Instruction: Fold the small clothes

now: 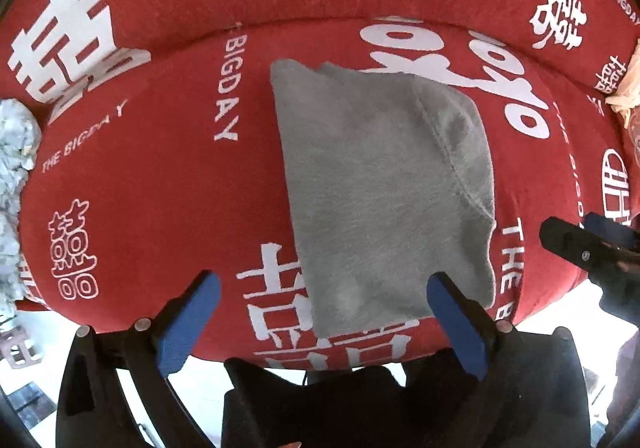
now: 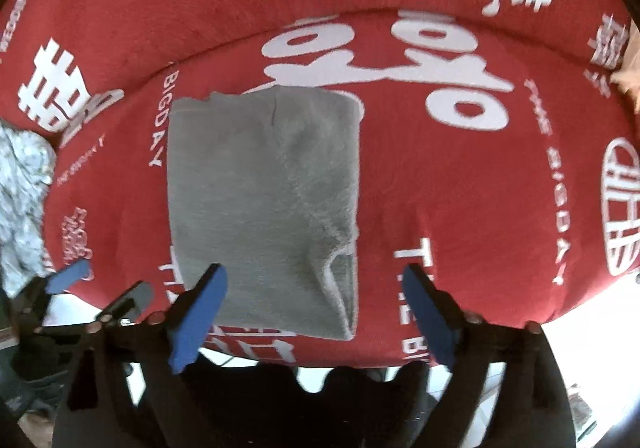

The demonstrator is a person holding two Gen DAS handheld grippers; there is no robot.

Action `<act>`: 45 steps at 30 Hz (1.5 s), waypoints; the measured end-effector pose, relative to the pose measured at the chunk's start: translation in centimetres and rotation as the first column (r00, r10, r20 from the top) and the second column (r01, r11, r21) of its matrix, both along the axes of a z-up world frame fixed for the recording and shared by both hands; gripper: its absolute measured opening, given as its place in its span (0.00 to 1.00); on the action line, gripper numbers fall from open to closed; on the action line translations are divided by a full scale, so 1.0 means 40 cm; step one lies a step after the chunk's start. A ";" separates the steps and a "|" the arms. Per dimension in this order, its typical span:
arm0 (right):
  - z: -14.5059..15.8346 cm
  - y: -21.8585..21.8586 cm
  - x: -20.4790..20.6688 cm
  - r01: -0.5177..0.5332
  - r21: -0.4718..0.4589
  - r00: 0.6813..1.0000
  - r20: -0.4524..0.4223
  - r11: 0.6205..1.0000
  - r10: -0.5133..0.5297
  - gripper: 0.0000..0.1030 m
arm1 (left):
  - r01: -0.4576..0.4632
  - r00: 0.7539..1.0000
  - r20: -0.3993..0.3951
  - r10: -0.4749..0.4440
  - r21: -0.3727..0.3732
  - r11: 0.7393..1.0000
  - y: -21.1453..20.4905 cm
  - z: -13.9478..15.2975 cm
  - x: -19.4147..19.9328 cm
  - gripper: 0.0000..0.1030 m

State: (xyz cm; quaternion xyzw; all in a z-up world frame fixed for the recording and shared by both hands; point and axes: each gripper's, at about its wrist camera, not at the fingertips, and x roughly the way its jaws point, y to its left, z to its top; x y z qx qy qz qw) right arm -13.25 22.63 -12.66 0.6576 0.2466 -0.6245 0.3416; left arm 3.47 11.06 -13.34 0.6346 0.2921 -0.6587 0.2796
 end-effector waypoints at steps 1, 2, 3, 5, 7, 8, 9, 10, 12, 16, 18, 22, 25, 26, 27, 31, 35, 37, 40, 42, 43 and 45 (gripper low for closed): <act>0.008 -0.002 0.006 -0.005 0.003 1.000 -0.020 1.000 0.005 1.00 | -0.005 1.000 -0.001 0.005 0.004 1.000 0.000 0.007 0.003 1.00; 0.013 -0.004 0.007 -0.008 0.004 0.999 -0.032 1.000 0.008 1.00 | -0.012 1.000 0.002 0.012 0.004 1.000 -0.001 0.011 0.006 1.00; 0.016 -0.006 0.010 -0.011 0.009 0.999 -0.044 1.000 0.012 1.00 | -0.019 1.000 0.006 0.019 0.006 1.000 -0.001 0.015 0.008 1.00; 0.023 -0.008 0.015 -0.018 0.022 0.998 -0.062 1.000 0.020 1.00 | -0.030 0.999 0.015 0.030 0.004 1.000 -0.002 0.021 0.012 1.00; 0.028 -0.005 0.021 -0.015 0.021 0.998 -0.057 1.000 0.016 1.00 | -0.036 0.999 0.019 0.036 -0.001 0.999 -0.001 0.027 0.014 1.00; 0.031 -0.003 0.024 -0.013 0.022 0.999 -0.053 1.000 0.014 1.00 | -0.037 0.999 0.020 0.037 0.000 0.999 0.000 0.030 0.015 1.00; 0.033 0.001 0.028 -0.010 0.024 0.999 -0.052 1.000 0.011 1.00 | -0.040 0.999 0.020 0.040 0.002 0.999 0.000 0.033 0.017 1.00; 0.035 0.000 0.031 -0.010 0.028 0.999 -0.051 1.000 0.011 1.00 | -0.045 0.999 0.023 0.044 0.006 0.999 -0.002 0.035 0.020 1.00; 0.038 0.000 0.036 -0.011 0.031 0.999 -0.051 0.999 0.013 1.00 | -0.047 0.998 0.034 0.047 0.008 0.999 -0.002 0.036 0.023 1.00; 0.049 -0.002 0.043 -0.014 0.031 0.998 -0.060 0.999 0.016 1.00 | -0.048 0.998 0.049 0.048 -0.001 0.999 -0.004 0.040 0.029 1.00; 0.054 -0.003 0.044 -0.013 0.028 0.998 -0.063 1.000 0.014 1.00 | -0.052 0.997 0.049 0.052 -0.002 0.999 -0.006 0.044 0.033 1.00; 0.063 -0.008 0.044 -0.014 0.030 0.997 -0.076 0.999 0.016 1.00 | -0.057 0.997 0.047 0.057 -0.008 0.998 -0.008 0.051 0.039 1.00; 0.065 -0.010 0.047 -0.016 0.032 0.997 -0.079 0.999 0.019 1.00 | -0.063 0.997 0.047 0.063 -0.006 0.998 -0.013 0.052 0.040 1.00; 0.066 -0.011 0.048 -0.019 0.034 0.997 -0.080 0.999 0.022 1.00 | -0.065 0.997 0.048 0.065 -0.005 0.998 -0.014 0.052 0.041 1.00; 0.068 -0.013 0.049 -0.023 0.035 0.996 -0.081 0.999 0.026 1.00 | -0.065 0.997 0.050 0.066 -0.006 0.998 -0.015 0.052 0.042 1.00; 0.070 -0.018 0.049 -0.034 0.038 0.996 -0.083 0.999 0.037 1.00 | -0.069 0.996 0.049 0.069 -0.003 0.998 -0.017 0.053 0.045 1.00; 0.071 -0.019 0.048 -0.033 0.041 0.996 -0.082 0.999 0.037 1.00 | -0.075 0.996 0.049 0.075 0.002 0.997 -0.018 0.054 0.047 1.00; 0.072 -0.020 0.047 -0.033 0.041 0.996 -0.083 0.999 0.037 1.00 | -0.074 0.996 0.050 0.074 0.002 0.997 -0.020 0.055 0.046 1.00; 0.075 -0.021 0.045 -0.035 0.040 0.995 -0.087 0.999 0.039 1.00 | -0.075 0.996 0.049 0.075 0.001 0.997 -0.019 0.055 0.046 1.00; 0.077 -0.022 0.044 -0.036 0.038 0.995 -0.087 0.999 0.039 1.00 | -0.074 0.996 0.049 0.073 0.000 0.997 -0.018 0.056 0.045 1.00; 0.077 -0.022 0.043 -0.036 0.038 0.995 -0.088 0.999 0.040 1.00 | -0.072 0.996 0.048 0.072 0.000 0.997 -0.018 0.057 0.045 1.00; 0.079 -0.022 0.044 -0.037 0.037 0.995 -0.090 0.999 0.040 1.00 | -0.070 0.996 0.048 0.070 0.000 0.998 -0.017 0.058 0.044 1.00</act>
